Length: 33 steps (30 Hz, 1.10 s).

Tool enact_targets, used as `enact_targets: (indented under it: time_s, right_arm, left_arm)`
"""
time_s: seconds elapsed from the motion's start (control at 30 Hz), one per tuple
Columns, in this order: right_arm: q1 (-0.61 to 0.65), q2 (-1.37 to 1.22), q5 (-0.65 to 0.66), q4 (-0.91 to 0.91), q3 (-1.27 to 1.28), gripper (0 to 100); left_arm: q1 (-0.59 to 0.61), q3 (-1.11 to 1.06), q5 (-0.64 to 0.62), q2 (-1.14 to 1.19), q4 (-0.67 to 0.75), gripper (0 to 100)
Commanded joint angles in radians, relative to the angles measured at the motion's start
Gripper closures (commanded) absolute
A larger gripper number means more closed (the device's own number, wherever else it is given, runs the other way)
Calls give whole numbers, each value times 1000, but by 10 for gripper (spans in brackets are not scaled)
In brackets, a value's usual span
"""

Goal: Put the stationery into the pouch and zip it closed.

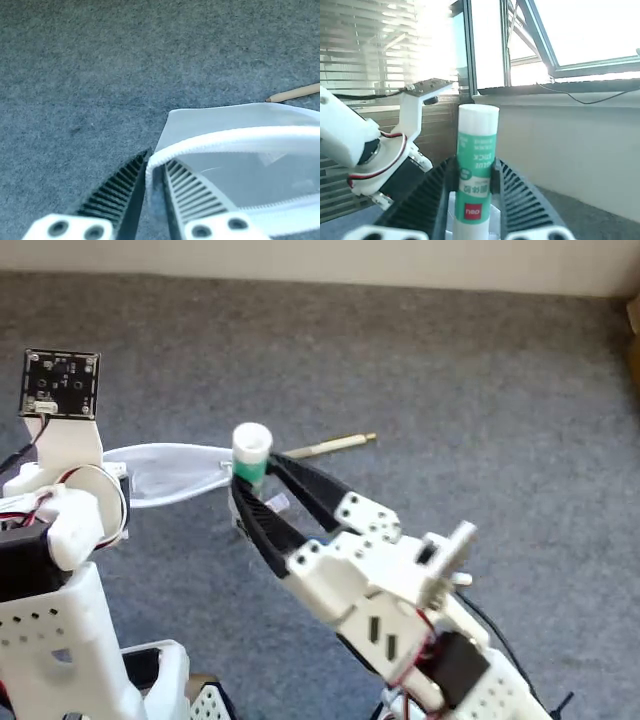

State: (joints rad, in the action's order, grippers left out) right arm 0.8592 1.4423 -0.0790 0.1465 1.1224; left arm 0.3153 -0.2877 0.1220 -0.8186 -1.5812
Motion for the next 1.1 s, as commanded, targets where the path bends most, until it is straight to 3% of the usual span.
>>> enact_targets:
  time_s: [0.0, 0.53, 0.83, 1.07]
  right_arm:
    - [12, -88, -5, -145, -7, 993]
    - [77, -553, -5, -633, -8, 993]
    - [76, -714, 2, -794, -5, 993]
    - [87, -779, 152, -854, 1, 993]
  left_arm:
    - [4, 24, -15, 25, -3, 992]
    - [4, 24, -15, 25, -3, 992]
    - [4, 22, -17, 25, -3, 992]
    - [4, 19, -17, 25, -3, 992]
